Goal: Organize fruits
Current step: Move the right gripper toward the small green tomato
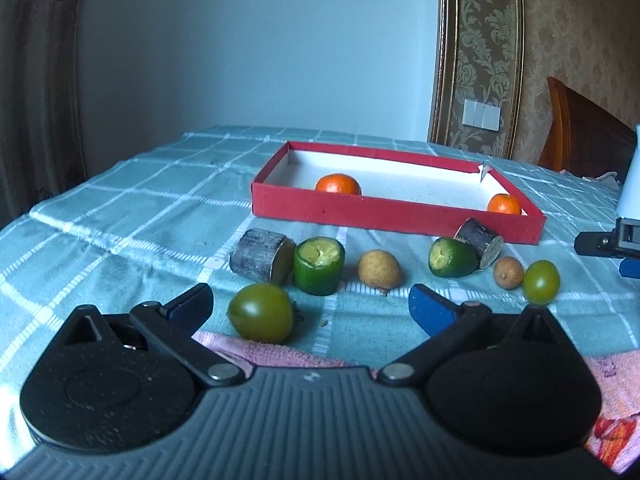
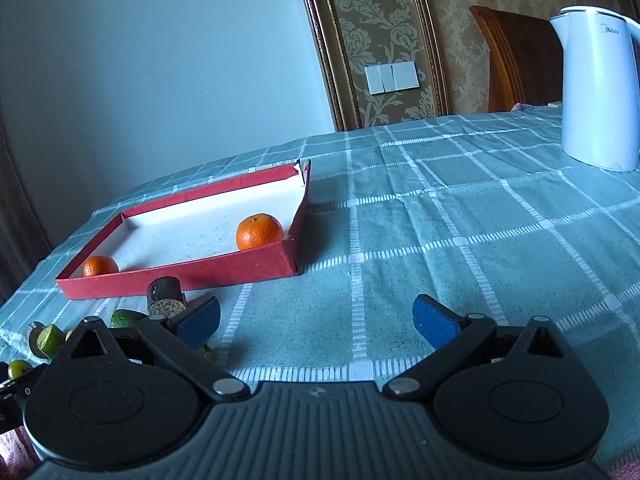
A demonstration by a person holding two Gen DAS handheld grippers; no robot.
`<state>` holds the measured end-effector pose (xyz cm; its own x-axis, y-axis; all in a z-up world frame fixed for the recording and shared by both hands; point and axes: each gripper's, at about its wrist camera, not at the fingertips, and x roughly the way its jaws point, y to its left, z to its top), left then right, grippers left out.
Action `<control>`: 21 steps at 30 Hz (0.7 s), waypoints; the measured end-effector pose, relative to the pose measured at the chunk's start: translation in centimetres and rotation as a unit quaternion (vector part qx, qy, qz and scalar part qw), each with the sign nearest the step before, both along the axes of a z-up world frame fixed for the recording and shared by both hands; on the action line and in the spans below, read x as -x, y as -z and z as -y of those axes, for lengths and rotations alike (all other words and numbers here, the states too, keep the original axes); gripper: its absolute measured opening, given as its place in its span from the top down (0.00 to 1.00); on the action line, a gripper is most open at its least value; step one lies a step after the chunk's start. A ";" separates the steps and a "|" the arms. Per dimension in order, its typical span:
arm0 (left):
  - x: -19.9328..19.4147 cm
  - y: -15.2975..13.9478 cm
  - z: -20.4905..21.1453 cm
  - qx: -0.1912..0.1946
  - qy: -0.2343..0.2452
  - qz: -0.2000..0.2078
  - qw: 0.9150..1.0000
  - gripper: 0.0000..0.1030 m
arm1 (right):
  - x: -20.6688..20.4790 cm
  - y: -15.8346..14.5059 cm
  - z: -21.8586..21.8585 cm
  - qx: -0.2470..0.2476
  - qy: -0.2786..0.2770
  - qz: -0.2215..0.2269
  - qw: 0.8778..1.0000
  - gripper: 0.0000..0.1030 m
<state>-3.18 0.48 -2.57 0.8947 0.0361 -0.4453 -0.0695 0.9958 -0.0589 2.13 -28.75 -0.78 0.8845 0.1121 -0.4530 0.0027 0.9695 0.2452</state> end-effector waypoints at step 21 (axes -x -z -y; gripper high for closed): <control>-0.1 0.0 -0.1 0.005 0.015 -0.005 1.000 0.02 | 2.9 -1.3 -6.9 0.175 -0.195 0.008 0.965 0.47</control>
<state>-3.07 0.60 -2.56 0.8905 0.0052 -0.4549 -0.0412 0.9967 -0.0692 -0.80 -21.82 0.56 0.8131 0.2802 -0.5103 -0.3799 0.9195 -0.1005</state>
